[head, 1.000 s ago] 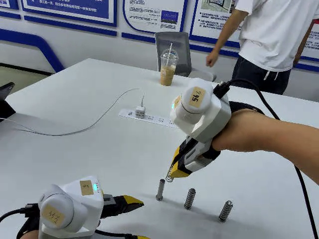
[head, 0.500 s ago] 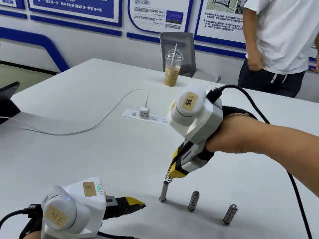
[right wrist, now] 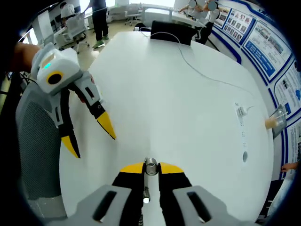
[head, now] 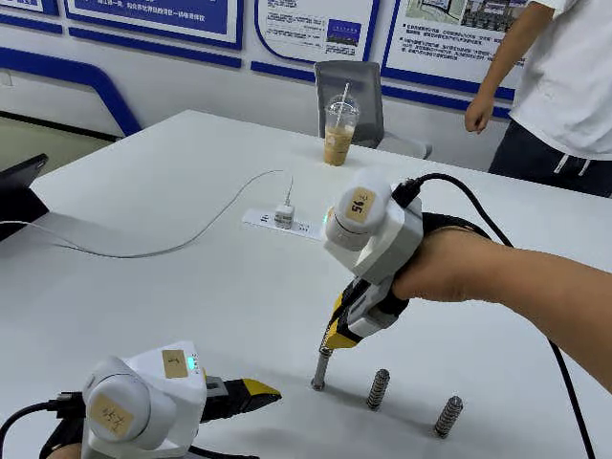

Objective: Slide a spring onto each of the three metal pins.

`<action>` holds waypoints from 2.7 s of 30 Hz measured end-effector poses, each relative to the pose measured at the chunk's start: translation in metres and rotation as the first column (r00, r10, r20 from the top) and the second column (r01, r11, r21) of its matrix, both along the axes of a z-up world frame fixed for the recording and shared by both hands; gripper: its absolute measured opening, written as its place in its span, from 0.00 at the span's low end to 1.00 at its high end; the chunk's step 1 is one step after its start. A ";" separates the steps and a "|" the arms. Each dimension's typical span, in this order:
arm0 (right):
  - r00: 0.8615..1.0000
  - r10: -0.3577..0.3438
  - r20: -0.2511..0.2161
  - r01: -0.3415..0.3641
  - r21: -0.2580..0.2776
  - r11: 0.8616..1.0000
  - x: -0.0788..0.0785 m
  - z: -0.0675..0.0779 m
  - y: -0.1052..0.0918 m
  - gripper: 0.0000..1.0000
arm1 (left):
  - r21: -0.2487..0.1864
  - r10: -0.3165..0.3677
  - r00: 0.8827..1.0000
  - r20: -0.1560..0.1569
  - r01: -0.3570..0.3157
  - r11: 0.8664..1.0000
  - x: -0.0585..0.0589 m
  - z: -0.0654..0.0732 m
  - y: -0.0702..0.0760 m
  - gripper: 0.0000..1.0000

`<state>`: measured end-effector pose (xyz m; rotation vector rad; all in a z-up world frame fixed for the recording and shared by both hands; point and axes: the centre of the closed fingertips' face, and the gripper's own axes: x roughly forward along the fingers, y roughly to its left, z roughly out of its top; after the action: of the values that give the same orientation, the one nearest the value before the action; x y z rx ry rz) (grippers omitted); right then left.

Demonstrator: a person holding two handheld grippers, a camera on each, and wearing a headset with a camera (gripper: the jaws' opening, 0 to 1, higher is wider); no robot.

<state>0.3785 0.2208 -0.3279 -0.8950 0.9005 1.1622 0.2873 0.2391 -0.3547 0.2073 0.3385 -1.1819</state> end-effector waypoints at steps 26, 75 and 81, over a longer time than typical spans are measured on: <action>0.999 -0.015 -0.046 0.013 -0.052 0.999 0.001 -0.036 0.001 0.12 | 0.002 0.009 1.000 -0.009 -0.009 1.000 0.003 -0.005 0.005 0.51; 0.997 -0.031 -0.063 0.028 -0.050 0.998 -0.009 -0.056 0.005 0.18 | 0.007 0.013 1.000 -0.010 -0.013 1.000 0.004 -0.004 0.007 0.52; 0.997 -0.049 -0.054 0.048 -0.023 0.999 -0.009 -0.048 -0.001 0.23 | 0.003 0.019 1.000 -0.003 -0.019 1.000 0.007 -0.001 0.007 0.52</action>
<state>0.3698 0.2199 -0.3762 -0.8579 0.9757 1.1418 0.2940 0.2457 -0.3554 0.2051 0.3441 -1.1629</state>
